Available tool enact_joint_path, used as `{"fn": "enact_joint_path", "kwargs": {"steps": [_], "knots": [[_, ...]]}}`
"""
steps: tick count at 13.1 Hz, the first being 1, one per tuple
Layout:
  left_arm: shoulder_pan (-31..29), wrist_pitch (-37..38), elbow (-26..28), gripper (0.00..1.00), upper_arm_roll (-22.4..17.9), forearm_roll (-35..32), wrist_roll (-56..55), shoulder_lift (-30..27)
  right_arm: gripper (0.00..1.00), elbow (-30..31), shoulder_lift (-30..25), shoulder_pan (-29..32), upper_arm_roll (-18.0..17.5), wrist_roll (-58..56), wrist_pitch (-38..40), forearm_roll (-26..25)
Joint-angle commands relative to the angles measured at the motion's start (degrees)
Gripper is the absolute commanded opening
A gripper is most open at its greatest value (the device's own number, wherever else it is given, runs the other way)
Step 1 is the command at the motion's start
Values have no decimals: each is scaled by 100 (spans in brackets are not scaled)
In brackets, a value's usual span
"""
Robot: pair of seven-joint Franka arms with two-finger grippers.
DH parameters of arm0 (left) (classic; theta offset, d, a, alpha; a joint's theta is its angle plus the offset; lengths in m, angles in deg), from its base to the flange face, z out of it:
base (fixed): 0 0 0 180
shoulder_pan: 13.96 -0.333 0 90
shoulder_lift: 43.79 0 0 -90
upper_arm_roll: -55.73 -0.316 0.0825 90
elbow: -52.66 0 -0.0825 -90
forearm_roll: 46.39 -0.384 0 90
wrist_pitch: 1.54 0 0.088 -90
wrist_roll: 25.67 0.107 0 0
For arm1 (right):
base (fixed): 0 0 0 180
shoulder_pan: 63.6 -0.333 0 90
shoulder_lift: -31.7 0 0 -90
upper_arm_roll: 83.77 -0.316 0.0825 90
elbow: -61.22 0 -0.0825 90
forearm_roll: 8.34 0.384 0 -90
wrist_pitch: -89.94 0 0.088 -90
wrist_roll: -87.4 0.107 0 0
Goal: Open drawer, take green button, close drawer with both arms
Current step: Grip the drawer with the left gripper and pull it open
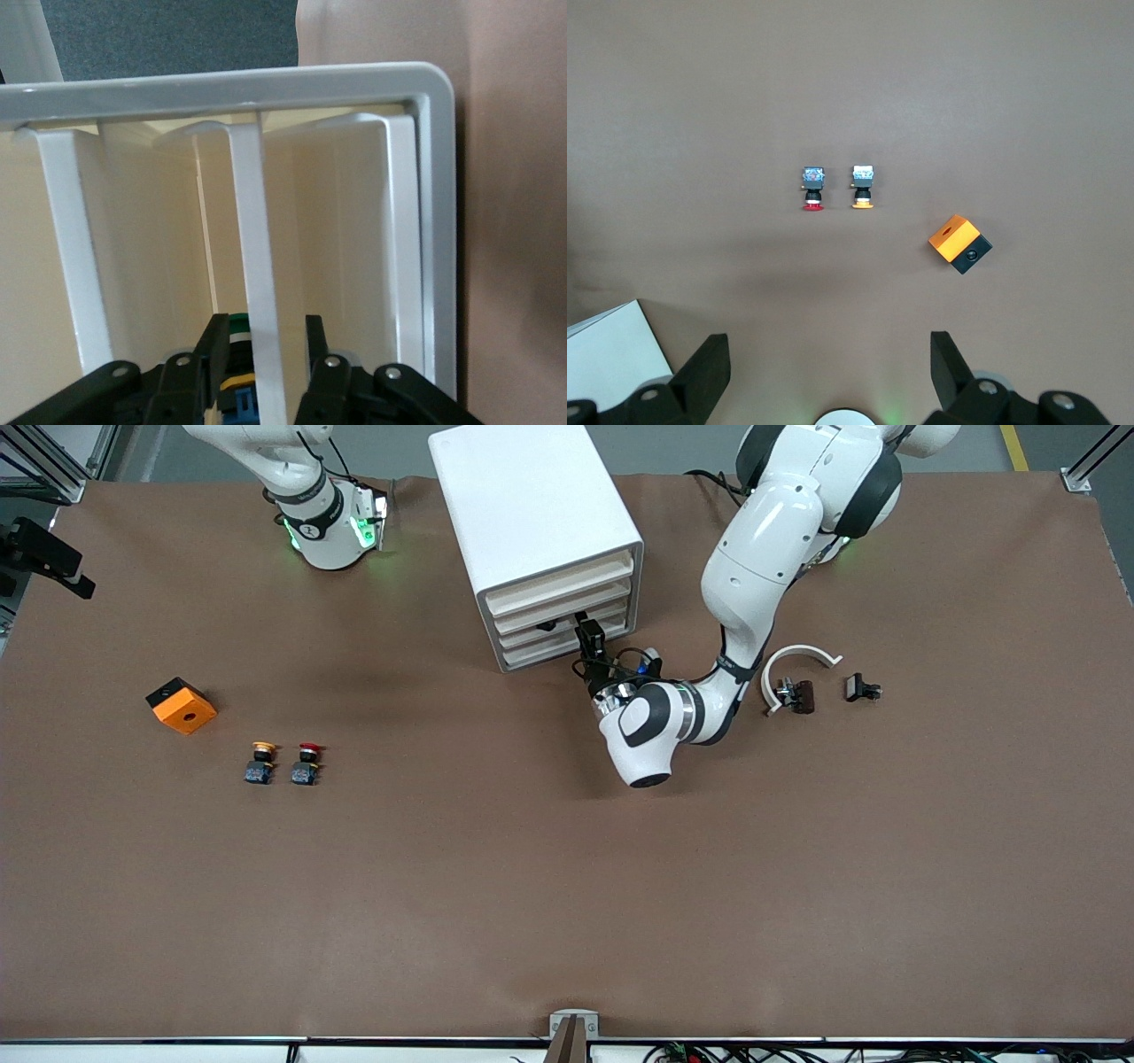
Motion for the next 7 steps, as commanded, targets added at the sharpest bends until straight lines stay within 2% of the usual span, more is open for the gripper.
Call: {"fn": "enact_joint_path", "kwargs": {"steps": [1, 3, 7], "knots": [[43, 81, -93, 42, -43, 94, -5, 66, 100, 114, -103, 79, -40, -1, 2, -56], [104, 81, -76, 41, -34, 94, -40, 66, 100, 105, -103, 79, -40, -1, 2, -56], [183, 81, -76, 27, -34, 103, -31, 74, 100, 105, -103, 79, -40, -1, 2, -56]]}}
